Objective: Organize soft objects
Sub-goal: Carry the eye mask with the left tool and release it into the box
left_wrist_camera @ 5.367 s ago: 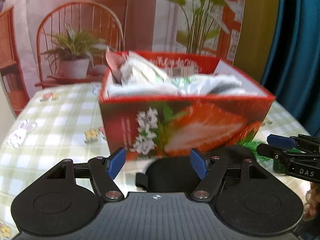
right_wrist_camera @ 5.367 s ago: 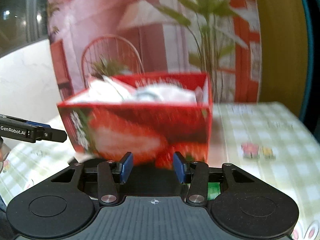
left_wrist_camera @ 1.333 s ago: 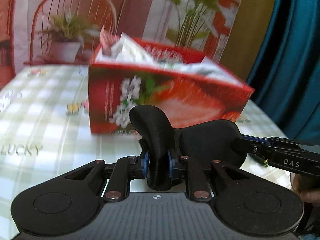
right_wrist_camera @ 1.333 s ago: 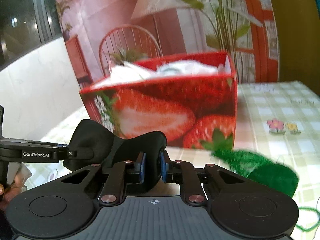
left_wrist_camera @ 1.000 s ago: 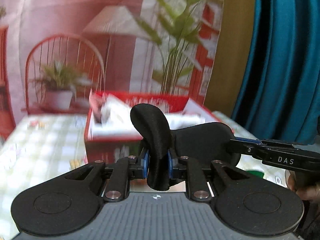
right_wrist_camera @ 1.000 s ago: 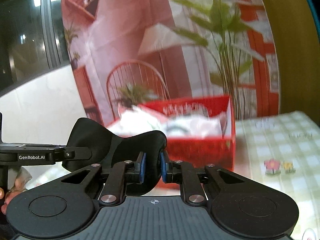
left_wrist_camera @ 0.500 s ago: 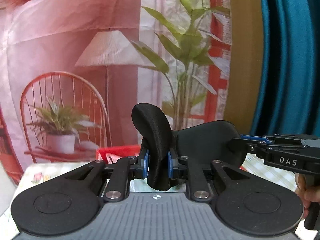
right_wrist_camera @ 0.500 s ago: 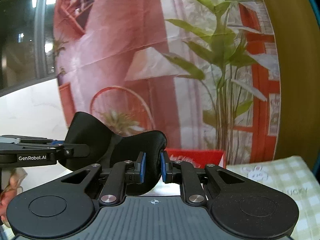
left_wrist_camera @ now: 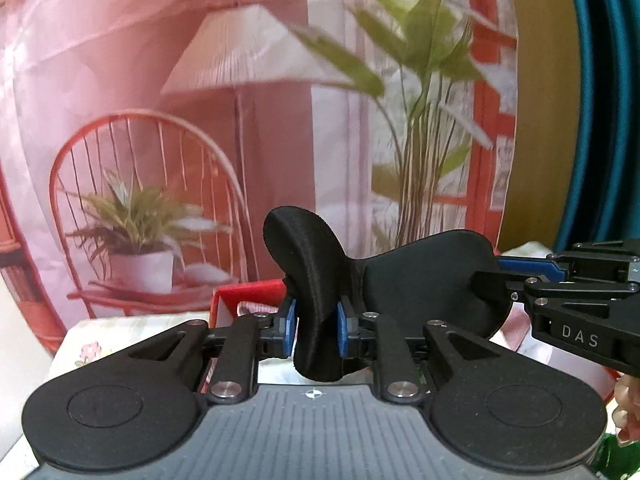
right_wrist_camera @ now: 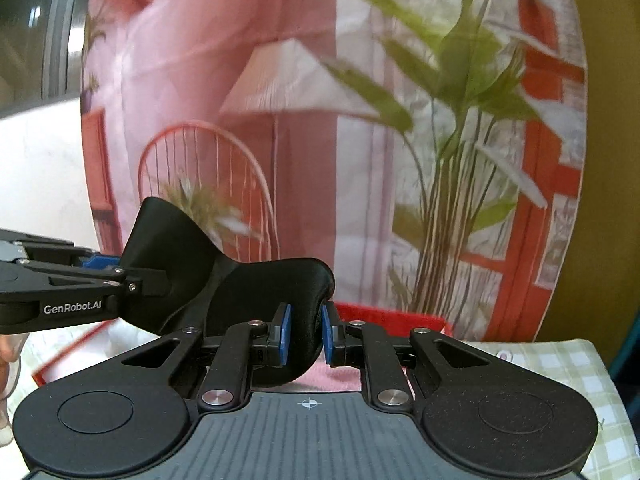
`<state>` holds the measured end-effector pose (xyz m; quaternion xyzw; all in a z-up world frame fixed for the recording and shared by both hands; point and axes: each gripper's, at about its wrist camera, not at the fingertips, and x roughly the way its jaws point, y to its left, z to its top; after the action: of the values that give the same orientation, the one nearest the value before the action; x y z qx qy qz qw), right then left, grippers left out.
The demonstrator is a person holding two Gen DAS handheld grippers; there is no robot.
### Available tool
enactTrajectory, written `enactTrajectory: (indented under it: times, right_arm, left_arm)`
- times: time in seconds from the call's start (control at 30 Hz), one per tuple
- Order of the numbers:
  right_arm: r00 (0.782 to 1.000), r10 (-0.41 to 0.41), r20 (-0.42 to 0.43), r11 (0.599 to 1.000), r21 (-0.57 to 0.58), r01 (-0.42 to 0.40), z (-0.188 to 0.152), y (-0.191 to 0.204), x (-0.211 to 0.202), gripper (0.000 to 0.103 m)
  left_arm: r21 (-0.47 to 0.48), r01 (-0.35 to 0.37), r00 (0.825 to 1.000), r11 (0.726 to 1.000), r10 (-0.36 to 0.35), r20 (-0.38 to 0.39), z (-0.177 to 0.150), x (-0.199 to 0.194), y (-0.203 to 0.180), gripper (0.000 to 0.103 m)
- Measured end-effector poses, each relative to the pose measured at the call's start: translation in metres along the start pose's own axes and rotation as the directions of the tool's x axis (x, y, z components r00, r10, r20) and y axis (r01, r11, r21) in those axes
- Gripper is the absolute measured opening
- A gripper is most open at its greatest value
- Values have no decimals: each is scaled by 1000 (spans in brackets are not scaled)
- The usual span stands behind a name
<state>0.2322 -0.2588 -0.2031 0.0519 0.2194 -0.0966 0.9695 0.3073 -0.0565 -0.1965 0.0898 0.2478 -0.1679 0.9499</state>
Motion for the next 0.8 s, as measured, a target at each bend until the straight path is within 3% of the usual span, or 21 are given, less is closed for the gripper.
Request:
enactTrajectory:
  times: [0.2, 0.47, 0.53, 0.63, 0.8]
  right_arm:
    - [998, -12, -61, 1000, -8, 12, -7, 0, 14, 15]
    - [992, -78, -96, 997, -25, 76, -9, -8, 21, 19]
    - [990, -115, -80, 993, -48, 112, -9, -9, 19, 29]
    - [991, -126, -54, 989, -78, 121, -9, -7, 12, 35]
    - [992, -113, -47, 989, -98, 108, -10, -5, 3, 37]
  left_arm:
    - [-11, -9, 999, 1000, 9, -47, -9, 12, 9, 42]
    - [-34, -40, 999, 999, 39, -34, -9, 7, 16, 69]
    - [-55, -33, 999, 998, 31, -36, -9, 3, 18, 69]
    - [-83, -13, 999, 996, 9, -42, -10, 0, 19, 69]
    - [-75, -6, 999, 997, 3, -48, -15, -8, 13, 73]
